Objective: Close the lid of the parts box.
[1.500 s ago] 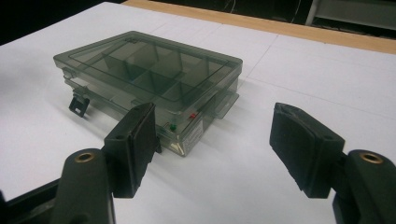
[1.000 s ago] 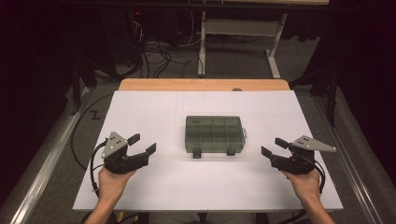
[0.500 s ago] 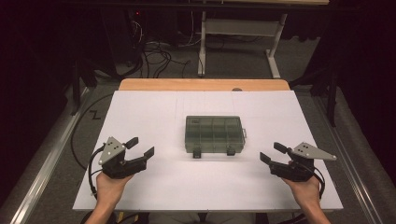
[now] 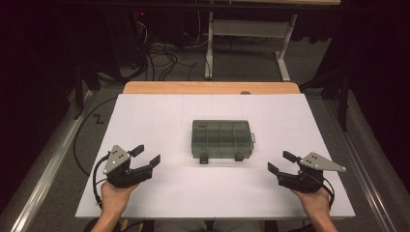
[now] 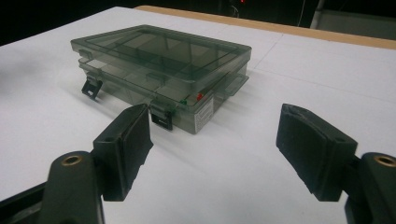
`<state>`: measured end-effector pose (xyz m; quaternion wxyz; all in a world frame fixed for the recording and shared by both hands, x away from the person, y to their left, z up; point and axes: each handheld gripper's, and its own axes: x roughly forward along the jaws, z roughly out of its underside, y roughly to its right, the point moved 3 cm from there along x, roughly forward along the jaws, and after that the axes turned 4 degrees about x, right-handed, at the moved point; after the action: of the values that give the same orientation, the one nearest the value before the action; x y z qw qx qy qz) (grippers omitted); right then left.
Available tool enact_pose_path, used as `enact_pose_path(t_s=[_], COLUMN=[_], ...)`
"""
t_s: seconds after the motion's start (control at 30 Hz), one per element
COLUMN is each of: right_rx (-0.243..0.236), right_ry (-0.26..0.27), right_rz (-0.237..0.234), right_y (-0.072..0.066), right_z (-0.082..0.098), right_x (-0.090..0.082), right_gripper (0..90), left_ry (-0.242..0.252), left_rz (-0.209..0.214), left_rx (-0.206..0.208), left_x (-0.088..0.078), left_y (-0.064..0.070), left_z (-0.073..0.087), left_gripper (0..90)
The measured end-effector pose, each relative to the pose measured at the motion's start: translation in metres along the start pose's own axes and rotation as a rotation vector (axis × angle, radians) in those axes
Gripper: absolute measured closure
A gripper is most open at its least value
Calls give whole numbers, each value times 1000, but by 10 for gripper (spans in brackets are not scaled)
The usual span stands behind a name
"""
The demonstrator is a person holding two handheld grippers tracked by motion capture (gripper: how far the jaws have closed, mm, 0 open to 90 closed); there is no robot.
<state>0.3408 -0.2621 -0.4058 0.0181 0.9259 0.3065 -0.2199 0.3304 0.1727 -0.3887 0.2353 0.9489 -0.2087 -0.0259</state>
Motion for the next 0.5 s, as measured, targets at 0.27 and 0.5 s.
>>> enact_pose_path(t_s=[0.27, 0.5], right_rx=[-3, -7], right_ry=[3, 1], right_rz=[7, 13], right_y=[2, 4], right_z=[4, 7], right_x=[-1, -1], right_gripper=[274, 275], left_ry=[1, 6], left_rz=[3, -6], left_rx=[-2, -19], left_x=[1, 1], left_y=[1, -3], left_z=[4, 6], left_gripper=[297, 297])
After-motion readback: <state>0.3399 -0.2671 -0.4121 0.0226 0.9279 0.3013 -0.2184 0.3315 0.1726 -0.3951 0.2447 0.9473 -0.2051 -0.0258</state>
